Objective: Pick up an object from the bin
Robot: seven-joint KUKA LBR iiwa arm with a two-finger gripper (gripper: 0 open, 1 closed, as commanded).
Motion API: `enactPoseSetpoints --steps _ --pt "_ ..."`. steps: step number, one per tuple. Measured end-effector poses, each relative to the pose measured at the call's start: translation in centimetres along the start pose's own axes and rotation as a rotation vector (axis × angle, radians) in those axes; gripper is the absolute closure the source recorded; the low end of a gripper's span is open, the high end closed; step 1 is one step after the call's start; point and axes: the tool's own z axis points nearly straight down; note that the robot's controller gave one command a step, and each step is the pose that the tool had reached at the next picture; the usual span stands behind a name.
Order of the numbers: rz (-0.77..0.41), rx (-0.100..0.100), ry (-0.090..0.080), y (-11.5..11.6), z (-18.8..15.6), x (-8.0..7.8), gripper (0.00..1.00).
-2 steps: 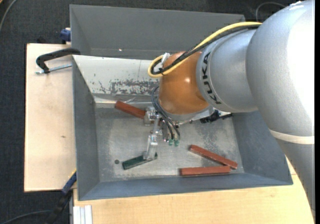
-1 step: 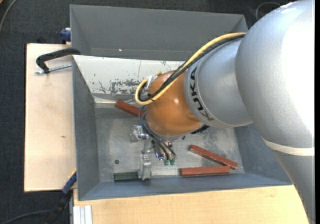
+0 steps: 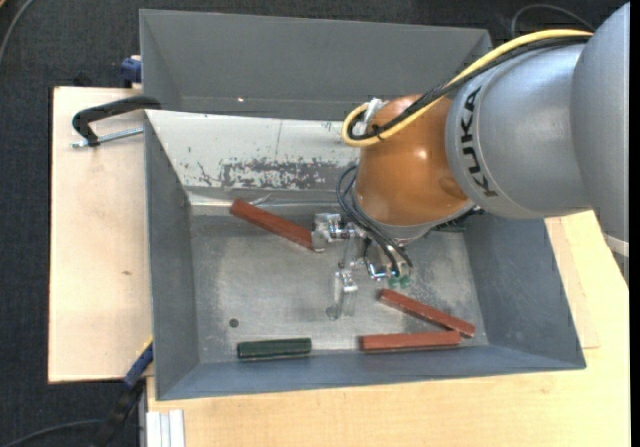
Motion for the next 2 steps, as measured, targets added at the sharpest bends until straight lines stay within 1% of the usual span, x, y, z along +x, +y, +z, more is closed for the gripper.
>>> enactPoseSetpoints --steps 1,2 --pt "-0.125 -0.003 0.002 -1.9 3.8 -5.5 0.00" --pt "-0.180 -0.007 0.001 2.9 3.7 -7.8 0.00"
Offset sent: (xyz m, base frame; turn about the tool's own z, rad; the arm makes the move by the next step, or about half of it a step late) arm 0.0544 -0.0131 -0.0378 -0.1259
